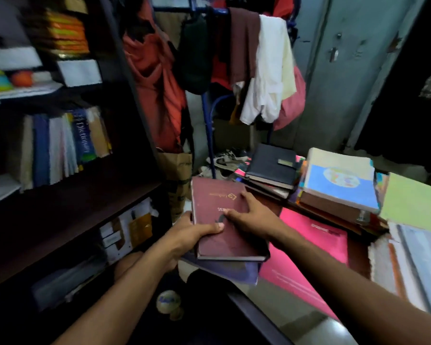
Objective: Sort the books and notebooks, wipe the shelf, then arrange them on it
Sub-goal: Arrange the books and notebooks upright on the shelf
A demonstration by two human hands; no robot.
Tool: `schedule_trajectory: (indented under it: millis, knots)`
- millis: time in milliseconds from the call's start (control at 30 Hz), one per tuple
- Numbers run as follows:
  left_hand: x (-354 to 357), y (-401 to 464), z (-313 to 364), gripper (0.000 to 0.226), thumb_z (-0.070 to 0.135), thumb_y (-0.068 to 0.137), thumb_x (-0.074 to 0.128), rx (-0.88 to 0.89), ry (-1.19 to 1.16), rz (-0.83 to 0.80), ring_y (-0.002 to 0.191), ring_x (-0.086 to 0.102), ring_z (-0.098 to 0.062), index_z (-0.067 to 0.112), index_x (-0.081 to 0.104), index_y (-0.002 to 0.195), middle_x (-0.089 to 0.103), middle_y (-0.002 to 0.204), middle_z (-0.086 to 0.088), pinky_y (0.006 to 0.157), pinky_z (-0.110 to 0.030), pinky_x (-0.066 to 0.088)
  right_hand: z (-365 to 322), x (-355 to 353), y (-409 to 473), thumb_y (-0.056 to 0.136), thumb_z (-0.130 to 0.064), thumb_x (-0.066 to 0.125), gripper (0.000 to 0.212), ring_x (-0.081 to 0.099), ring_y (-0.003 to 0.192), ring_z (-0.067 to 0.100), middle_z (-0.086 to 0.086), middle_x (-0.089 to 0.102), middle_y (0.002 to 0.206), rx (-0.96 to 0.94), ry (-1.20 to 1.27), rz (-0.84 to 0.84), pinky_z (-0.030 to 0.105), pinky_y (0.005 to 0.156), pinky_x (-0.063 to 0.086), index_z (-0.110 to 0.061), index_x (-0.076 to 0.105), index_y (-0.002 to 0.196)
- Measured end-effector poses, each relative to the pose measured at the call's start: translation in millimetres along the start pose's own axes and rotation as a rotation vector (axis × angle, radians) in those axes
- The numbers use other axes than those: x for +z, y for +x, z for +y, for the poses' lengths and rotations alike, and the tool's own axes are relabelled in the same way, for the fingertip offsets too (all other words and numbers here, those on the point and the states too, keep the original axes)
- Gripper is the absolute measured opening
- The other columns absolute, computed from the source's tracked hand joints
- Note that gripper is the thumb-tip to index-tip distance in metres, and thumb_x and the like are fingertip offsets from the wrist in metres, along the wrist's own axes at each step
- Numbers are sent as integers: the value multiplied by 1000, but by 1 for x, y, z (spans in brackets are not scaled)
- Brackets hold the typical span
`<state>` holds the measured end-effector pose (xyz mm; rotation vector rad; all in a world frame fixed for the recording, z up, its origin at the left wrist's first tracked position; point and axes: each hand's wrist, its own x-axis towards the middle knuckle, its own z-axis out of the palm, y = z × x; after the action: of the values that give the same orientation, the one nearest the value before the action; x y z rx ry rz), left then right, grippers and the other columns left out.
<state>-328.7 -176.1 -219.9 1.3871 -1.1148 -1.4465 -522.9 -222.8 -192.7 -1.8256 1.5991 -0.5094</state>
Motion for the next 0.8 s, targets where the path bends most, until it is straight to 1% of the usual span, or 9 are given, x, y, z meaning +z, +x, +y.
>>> schedule_trajectory:
  millis: [67, 167, 233, 333, 433, 500, 567, 700, 800]
  knots:
    - [-19, -8, -2, 83, 20, 57, 95, 101, -18, 81, 91, 75, -11, 17, 56, 130, 76, 108, 0, 75, -26, 59, -12, 20, 0, 86, -55, 72, 91, 41, 143, 17, -1, 37, 161, -68, 110, 60, 31, 118, 32, -23, 27, 159]
    - [-64, -30, 8, 95, 16, 54, 94, 234, -49, 205, 101, 72, -9, 28, 49, 136, 73, 118, 3, 78, -23, 57, -53, 44, 7, 87, -45, 75, 91, 37, 144, 11, -8, 37, 158, -221, 178, 80, 19, 112, 29, -26, 25, 160]
    - [-103, -44, 18, 84, 11, 58, 93, 293, -63, 287, 102, 73, -17, 21, 56, 133, 74, 119, -4, 79, -28, 59, -93, 60, 18, 87, -39, 78, 92, 35, 142, 5, -10, 37, 154, -340, 200, 19, 15, 110, 27, -25, 25, 160]
    - [-156, -60, 30, 55, -5, 74, 82, 282, -149, 416, 85, 74, -18, 10, 64, 124, 77, 108, -11, 65, -26, 58, -146, 90, 33, 85, -32, 81, 87, 42, 136, 4, -9, 42, 147, -463, 225, -84, 15, 109, 31, -20, 31, 156]
    - [-209, -75, 32, 45, 5, 80, 80, 221, -195, 493, 82, 76, -21, 13, 65, 121, 78, 102, -8, 62, -27, 58, -188, 130, 45, 85, -22, 82, 69, 57, 122, 8, 0, 54, 140, -502, 262, -191, 26, 111, 42, -20, 41, 141]
    - [-245, -88, 24, 54, 16, 74, 86, 153, -188, 541, 84, 76, -22, 15, 66, 123, 79, 100, -6, 65, -27, 58, -210, 158, 43, 86, -13, 80, 60, 59, 108, -1, 0, 58, 134, -520, 259, -315, 12, 98, 46, -23, 43, 132]
    - [-271, -103, 16, 65, 28, 66, 90, 82, -132, 536, 91, 76, -21, 17, 66, 125, 79, 102, -4, 73, -28, 56, -221, 183, 40, 88, -14, 78, 57, 59, 106, 0, 1, 58, 135, -499, 268, -404, 5, 88, 44, -19, 45, 135]
    - [-308, -130, 9, 59, 33, 66, 89, 42, -52, 536, 95, 76, -20, 19, 68, 119, 79, 103, -2, 82, -29, 56, -234, 219, 35, 85, -34, 81, 86, 51, 127, 6, -2, 47, 149, -491, 236, -453, 13, 103, 39, -16, 34, 155]
    - [-331, -139, 14, 41, 28, 74, 89, 70, 39, 587, 97, 75, -19, 24, 73, 112, 78, 105, 1, 88, -31, 57, -239, 226, 38, 80, -41, 84, 113, 34, 140, 3, -9, 26, 160, -555, 108, -607, 11, 108, 29, -23, 10, 162]
